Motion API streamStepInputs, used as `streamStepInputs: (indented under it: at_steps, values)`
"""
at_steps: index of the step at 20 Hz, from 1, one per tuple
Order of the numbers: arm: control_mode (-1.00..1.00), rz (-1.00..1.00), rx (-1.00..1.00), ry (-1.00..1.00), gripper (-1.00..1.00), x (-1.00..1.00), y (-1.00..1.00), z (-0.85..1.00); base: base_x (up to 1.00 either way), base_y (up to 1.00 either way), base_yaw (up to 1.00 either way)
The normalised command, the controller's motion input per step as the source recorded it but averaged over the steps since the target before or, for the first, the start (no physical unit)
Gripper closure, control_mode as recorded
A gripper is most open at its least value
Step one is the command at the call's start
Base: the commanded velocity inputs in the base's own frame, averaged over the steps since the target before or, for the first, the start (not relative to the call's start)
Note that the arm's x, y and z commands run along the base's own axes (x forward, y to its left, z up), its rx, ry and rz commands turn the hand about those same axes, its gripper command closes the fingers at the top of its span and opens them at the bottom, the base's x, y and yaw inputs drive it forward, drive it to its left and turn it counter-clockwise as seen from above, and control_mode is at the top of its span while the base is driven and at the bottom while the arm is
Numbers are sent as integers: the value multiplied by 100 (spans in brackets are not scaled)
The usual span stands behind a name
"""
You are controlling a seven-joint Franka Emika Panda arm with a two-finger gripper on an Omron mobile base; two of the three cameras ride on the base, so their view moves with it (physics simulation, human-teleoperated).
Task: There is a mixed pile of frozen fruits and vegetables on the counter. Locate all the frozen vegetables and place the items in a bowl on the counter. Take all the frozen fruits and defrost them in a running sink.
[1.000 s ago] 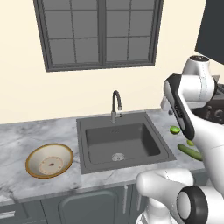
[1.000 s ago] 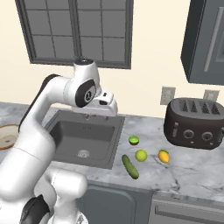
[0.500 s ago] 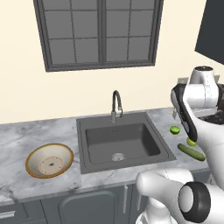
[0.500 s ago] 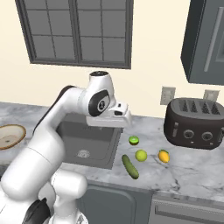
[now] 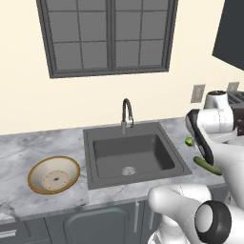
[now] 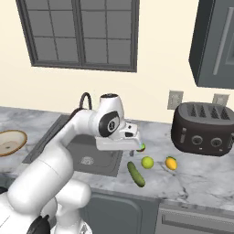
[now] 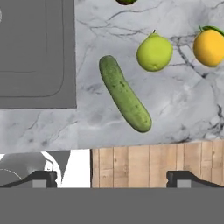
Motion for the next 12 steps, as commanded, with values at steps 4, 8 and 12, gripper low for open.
streamStepInputs:
  at_steps: [4,8,12]
  values:
    - [-100,10,15,6,-100,4,-8,-57,0,0,0]
    - [-100,13,18,5,-100,13,-29,-46,0,0,0]
    - [-100,12,1,3,-100,18,-19,-23,0,0,0]
